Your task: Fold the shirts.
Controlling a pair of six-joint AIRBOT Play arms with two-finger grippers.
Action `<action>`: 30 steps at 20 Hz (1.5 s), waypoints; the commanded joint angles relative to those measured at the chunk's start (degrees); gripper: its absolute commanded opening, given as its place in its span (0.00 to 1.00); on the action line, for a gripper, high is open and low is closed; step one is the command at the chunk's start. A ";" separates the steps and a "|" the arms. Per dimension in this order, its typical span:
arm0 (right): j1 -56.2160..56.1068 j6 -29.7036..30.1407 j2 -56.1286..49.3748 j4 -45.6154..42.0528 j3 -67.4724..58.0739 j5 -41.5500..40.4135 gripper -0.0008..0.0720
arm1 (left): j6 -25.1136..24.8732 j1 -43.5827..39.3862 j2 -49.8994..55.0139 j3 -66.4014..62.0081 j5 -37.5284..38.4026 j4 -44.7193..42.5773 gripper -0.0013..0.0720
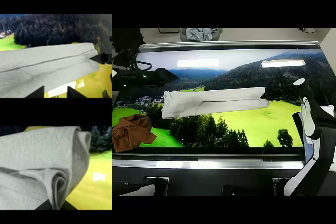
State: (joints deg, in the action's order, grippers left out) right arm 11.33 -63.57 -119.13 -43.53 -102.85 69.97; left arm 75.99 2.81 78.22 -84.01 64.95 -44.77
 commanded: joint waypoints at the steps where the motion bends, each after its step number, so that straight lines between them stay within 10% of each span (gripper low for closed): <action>1: -0.48 4.17 4.50 7.08 -0.11 3.04 0.08 | -1.44 -6.62 1.64 1.42 -1.68 0.42 0.15; 9: -6.21 -1.05 29.29 -5.18 -0.11 14.99 0.08 | 2.64 -21.92 19.21 4.13 -15.69 10.91 0.07; 20: -10.10 -7.65 43.04 -8.35 -0.09 18.58 0.08 | -5.55 -34.86 32.35 4.04 -19.98 38.23 0.07; 30: -26.93 -6.45 25.99 2.08 0.00 -5.51 0.08 | -8.46 -5.03 4.20 4.09 -11.54 13.11 0.07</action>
State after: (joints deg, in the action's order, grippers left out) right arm -8.73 -70.91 -87.44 -46.89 -102.83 74.28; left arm 67.57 -12.97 91.85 -79.92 50.63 -24.32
